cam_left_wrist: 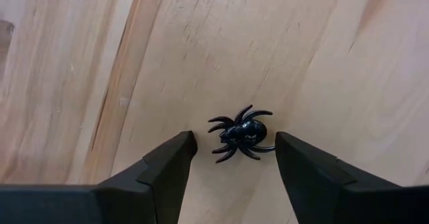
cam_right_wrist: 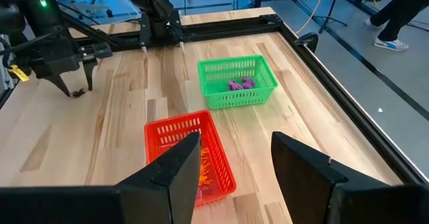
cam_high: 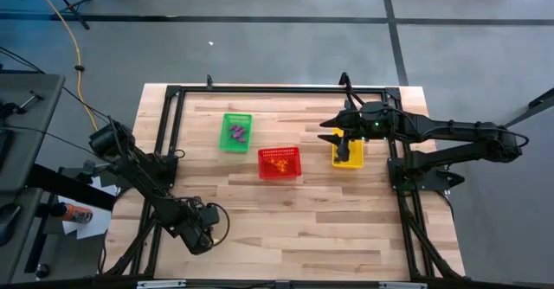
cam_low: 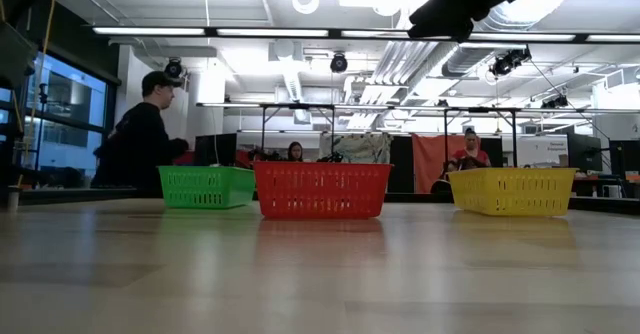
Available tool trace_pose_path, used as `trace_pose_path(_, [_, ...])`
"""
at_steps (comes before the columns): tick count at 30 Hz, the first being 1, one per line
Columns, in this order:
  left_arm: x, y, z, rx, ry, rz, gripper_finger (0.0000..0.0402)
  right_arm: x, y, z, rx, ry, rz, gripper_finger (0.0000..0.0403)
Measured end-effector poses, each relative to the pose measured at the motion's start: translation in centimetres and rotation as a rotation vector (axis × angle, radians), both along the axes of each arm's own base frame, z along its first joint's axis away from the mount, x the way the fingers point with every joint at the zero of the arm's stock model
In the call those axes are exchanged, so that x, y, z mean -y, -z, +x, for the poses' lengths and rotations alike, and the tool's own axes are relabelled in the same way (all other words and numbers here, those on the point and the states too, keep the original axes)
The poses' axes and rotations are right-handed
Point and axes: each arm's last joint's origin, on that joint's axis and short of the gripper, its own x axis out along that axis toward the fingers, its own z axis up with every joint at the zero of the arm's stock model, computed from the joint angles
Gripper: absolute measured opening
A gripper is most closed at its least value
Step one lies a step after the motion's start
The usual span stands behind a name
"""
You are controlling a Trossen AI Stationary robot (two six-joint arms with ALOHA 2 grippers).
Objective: Sort Halloween decoration
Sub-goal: Put the black spider toy into the yellow bin
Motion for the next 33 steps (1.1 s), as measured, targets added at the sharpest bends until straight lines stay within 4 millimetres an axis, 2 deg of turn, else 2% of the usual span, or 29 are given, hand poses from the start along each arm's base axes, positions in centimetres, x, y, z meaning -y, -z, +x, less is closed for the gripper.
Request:
trace_pose_path(25, [0.1, 1.1, 0.2, -0.037, -0.121, 0.038, 0.0196, 0.0, 0.1, 0.0, -0.013, -0.003, -0.005, 0.0177])
trace_pose_path(33, [0.2, 0.8, 0.2, -0.077, -0.119, 0.052, 0.0168, 0.0, 0.1, 0.0, -0.011, 0.000, 0.003, 0.0177])
